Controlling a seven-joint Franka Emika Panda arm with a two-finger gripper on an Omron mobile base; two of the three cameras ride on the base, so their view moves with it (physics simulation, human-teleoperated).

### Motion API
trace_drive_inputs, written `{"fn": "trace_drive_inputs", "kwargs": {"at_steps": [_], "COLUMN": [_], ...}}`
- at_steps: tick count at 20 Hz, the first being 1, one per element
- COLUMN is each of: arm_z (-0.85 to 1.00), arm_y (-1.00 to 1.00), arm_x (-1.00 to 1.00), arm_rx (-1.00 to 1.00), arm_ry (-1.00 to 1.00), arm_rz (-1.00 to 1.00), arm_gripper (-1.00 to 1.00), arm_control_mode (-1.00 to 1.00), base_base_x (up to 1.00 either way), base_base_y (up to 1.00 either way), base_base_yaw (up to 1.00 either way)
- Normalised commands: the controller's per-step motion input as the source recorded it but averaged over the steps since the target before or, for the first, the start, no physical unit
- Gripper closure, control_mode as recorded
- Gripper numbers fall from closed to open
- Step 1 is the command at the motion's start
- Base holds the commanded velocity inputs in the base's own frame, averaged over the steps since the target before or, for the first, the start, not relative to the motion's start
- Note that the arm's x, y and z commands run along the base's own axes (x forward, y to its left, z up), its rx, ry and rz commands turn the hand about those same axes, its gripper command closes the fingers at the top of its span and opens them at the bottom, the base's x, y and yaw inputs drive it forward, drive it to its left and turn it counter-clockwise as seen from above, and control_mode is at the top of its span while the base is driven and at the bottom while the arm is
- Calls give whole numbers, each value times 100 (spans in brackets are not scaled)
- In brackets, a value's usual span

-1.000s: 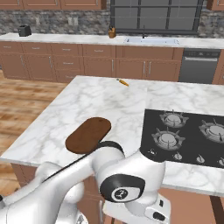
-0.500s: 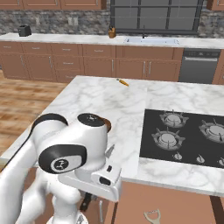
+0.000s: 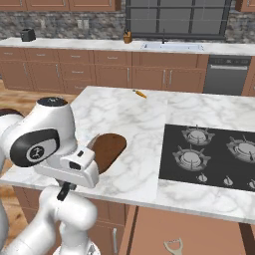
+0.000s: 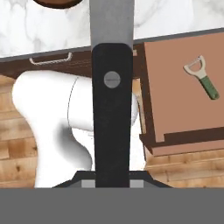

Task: Open the drawer on the right and place the cutting tools on the cutting board.

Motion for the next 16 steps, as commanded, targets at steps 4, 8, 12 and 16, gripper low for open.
{"fn": "trace_drive_inputs", "kwargs": {"at_steps": [4, 8, 12, 16], "arm_z": [30, 10, 0, 0], "arm_y": [80, 69, 65, 58], "arm_x": [75, 74, 69, 60], "arm_rx": [-5, -6, -9, -9], "arm_ry": [-5, -3, -1, -2], "arm_rz": [0, 0, 0, -1], "arm_gripper": [100, 100, 100, 100], "arm_control_mode": [-100, -100, -100, -100], "base_base_x": [0, 0, 0, 0], "base_base_y": [0, 0, 0, 0], "base_base_yaw": [0, 0, 0, 0]}}
